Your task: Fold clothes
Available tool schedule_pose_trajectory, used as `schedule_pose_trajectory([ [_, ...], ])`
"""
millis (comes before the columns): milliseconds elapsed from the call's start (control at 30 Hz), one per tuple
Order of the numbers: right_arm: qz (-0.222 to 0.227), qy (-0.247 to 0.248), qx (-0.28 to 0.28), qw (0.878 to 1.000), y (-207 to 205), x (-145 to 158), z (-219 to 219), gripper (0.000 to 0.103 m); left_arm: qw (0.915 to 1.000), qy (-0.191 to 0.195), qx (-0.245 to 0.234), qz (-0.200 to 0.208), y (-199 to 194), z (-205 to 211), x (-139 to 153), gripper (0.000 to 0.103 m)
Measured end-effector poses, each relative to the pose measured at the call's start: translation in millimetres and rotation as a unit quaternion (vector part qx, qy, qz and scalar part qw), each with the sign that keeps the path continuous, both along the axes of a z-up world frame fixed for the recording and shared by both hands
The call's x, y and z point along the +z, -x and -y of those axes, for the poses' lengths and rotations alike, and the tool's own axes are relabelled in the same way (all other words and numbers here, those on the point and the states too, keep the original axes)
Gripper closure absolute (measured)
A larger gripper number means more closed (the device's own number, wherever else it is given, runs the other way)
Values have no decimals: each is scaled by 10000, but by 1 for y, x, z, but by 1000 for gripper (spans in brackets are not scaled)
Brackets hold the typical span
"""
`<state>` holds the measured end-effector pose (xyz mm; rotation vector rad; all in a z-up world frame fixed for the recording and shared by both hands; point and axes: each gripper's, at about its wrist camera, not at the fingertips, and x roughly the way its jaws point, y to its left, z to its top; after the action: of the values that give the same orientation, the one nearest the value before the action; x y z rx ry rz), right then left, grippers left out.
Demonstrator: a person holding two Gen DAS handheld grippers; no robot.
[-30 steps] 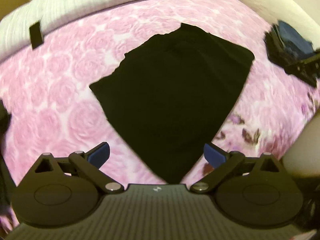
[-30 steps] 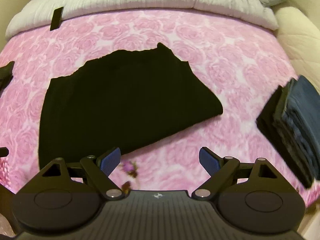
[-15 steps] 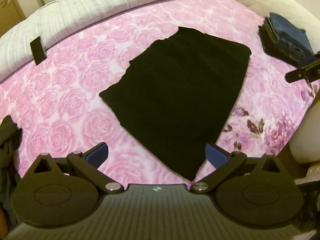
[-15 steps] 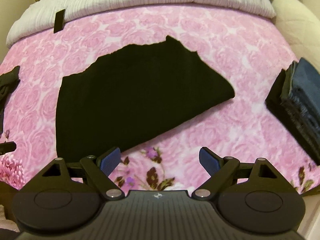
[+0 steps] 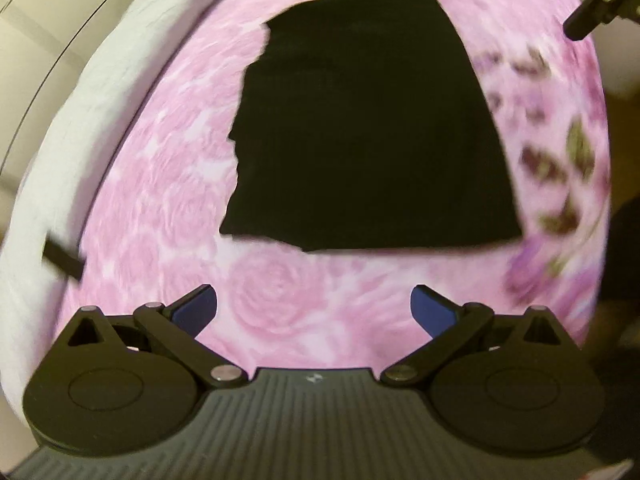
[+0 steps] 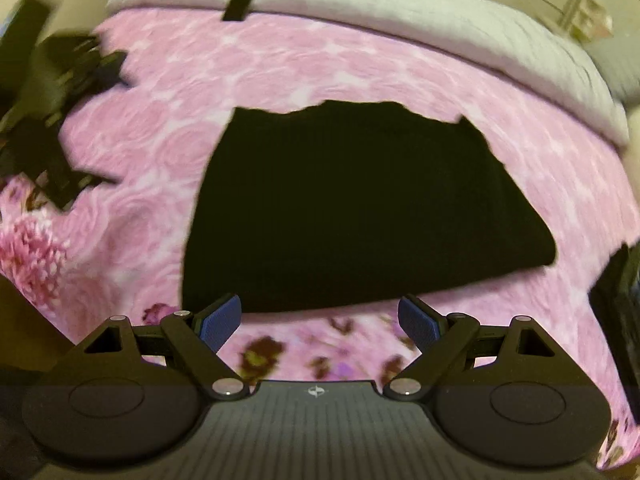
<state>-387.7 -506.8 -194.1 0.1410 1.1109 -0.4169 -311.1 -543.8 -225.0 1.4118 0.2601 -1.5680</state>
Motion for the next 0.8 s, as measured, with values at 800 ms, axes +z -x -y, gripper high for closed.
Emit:
schedule_pose_trajectory([
  [800,-683,1643,-110,9840,-70,-163,-67,11,8776,1841,-4367,721,-54,42,-146,0],
])
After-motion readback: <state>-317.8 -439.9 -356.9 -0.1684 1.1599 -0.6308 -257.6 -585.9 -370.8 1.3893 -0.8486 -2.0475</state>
